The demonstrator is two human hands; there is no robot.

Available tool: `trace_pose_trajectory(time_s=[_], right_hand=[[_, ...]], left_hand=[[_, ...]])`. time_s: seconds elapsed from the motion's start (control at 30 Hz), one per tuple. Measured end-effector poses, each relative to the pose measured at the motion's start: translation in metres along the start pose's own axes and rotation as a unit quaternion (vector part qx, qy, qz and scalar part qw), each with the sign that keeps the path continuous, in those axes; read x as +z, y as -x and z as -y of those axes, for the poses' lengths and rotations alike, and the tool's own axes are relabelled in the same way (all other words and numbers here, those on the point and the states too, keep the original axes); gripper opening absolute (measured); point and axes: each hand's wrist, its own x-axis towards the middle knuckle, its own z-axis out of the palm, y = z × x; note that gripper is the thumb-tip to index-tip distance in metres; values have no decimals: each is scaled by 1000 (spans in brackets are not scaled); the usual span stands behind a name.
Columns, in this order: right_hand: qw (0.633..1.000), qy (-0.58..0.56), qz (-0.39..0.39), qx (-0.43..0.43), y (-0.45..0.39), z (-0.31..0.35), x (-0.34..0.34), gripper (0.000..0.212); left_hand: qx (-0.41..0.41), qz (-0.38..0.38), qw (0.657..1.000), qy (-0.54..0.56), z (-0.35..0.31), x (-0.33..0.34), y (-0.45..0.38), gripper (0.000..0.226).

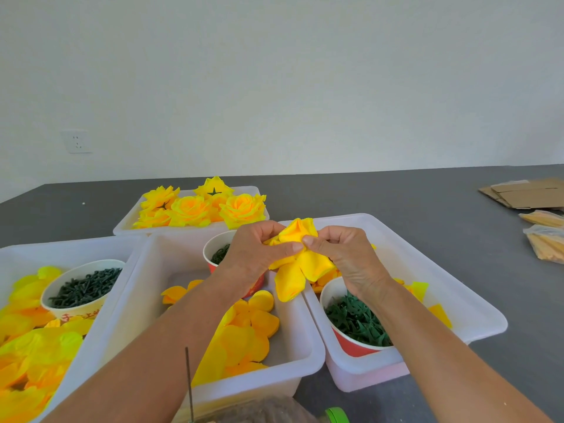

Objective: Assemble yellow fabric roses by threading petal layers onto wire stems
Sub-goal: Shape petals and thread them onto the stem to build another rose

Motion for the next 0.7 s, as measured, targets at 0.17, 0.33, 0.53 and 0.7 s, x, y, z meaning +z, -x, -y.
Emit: trace_pose_trajectory(time_s=[0.17, 0.33, 0.53, 0.7], right_hand=[[999, 9, -16, -27, -2, -4, 0, 28], [999, -27, 30, -18, -1, -2, 1, 22], [997, -56, 50, 7, -1, -2, 1, 16], [999, -33, -6, -9, -1, 0, -1, 21]], left_hand=[[19, 21, 999, 26, 2, -1, 1, 10], [46, -37, 998, -38, 2, -3, -2, 15], [57, -62, 996, -34, 4, -5, -4, 23], [94, -50, 994, -17, 0, 0, -1, 19]])
